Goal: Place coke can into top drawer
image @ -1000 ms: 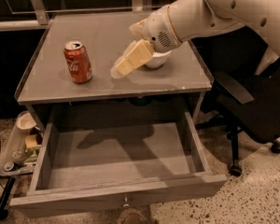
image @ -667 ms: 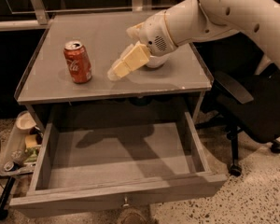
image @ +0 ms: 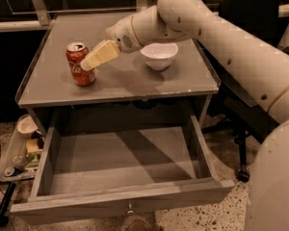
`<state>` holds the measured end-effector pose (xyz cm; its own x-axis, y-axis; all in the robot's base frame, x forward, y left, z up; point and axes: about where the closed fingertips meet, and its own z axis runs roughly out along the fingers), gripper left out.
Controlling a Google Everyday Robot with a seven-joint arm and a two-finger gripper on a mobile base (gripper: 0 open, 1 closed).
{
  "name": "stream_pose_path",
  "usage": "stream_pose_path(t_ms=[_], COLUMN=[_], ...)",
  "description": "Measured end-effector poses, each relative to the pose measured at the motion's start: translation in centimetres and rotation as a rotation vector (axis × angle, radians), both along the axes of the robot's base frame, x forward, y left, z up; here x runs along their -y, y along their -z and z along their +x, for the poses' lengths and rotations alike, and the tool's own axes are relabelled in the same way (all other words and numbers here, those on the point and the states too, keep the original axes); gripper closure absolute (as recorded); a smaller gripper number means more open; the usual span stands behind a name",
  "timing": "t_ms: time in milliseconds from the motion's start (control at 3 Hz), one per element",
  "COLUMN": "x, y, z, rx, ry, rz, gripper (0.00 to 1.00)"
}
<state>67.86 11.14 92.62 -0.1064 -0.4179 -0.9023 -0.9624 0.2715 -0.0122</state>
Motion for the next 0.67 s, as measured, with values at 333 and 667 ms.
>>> stream_pose_path(t_ms=[333, 667], x=[-0.39, -1.15], y=[0.01, 0.78], z=[0.02, 0.55], rx=[-0.001, -0.014], ry=[-0.005, -0.007], rz=[0.001, 0.048], gripper=[0.00, 0.00])
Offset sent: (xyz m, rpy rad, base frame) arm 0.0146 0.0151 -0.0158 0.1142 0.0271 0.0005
